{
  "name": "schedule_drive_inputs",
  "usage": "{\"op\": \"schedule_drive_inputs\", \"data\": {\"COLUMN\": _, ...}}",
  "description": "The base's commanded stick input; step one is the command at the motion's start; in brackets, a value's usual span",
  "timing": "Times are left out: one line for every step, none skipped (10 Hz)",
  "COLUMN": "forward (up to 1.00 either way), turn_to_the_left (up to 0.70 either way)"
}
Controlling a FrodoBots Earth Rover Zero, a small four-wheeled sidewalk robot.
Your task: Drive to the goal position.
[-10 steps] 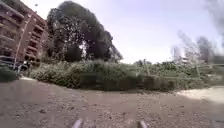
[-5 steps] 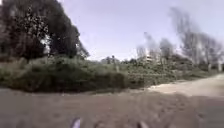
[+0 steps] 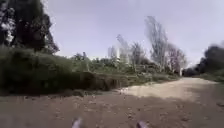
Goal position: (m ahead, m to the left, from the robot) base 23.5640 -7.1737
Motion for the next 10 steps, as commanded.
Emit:
{"op": "schedule_drive_inputs", "data": {"forward": 0.70, "turn_to_the_left": -0.35}}
{"op": "schedule_drive_inputs", "data": {"forward": 0.70, "turn_to_the_left": -0.35}}
{"op": "schedule_drive_inputs", "data": {"forward": 0.70, "turn_to_the_left": -0.35}}
{"op": "schedule_drive_inputs", "data": {"forward": 0.70, "turn_to_the_left": -0.35}}
{"op": "schedule_drive_inputs", "data": {"forward": 0.70, "turn_to_the_left": -0.35}}
{"op": "schedule_drive_inputs", "data": {"forward": 0.70, "turn_to_the_left": -0.35}}
{"op": "schedule_drive_inputs", "data": {"forward": 0.70, "turn_to_the_left": -0.33}}
{"op": "schedule_drive_inputs", "data": {"forward": 0.70, "turn_to_the_left": -0.26}}
{"op": "schedule_drive_inputs", "data": {"forward": 0.70, "turn_to_the_left": 0.00}}
{"op": "schedule_drive_inputs", "data": {"forward": 0.70, "turn_to_the_left": 0.00}}
